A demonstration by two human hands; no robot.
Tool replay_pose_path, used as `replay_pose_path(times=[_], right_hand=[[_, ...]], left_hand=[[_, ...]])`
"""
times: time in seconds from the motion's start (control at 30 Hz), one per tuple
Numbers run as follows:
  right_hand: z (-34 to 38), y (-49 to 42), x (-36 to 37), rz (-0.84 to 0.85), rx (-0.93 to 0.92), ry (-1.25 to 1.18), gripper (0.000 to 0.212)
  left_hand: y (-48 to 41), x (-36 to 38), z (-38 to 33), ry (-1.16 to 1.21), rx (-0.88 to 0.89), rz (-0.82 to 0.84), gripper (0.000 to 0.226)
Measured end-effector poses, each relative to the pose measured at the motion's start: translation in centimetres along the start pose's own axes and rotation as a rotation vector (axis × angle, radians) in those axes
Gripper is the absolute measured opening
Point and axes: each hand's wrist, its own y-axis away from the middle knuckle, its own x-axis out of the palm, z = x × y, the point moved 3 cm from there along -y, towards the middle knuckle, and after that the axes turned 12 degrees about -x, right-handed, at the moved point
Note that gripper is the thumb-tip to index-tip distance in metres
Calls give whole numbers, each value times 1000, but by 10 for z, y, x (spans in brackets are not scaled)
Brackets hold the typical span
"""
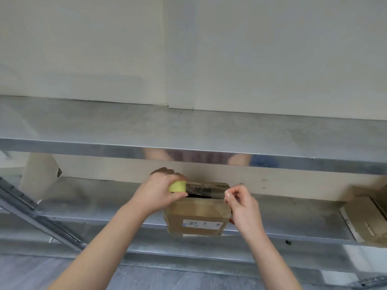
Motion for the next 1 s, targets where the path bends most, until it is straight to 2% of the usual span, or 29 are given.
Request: replay_pose_path(times=[0.07,0.2,0.3,0.47,0.57,0.83,1.0], right_hand=[[-6,-5,-12,24,16,-15,19],[-17,-25,-33,33,54,-153,17],[-28,-29,-35,70,100,-249,16],[-48,-21,-28,85,219,-259,15],[-53,-20,-23,70,234,-194,15],[-62,-22,-23,73,230,-124,15],[-61,-30,-31,58,153,-22,14]], left_hand=[[-2,1,-6,-9,-23,-2,46],[5,2,-11,366,-128,118,32],[11,3,-15,496,-141,174,34],[3,23,-20,227,-130,79,36],[-2,34,-15,211,-159,61,36],[-13,61,4,275,-244,242,33],[-25,67,6,79,-227,251,33]])
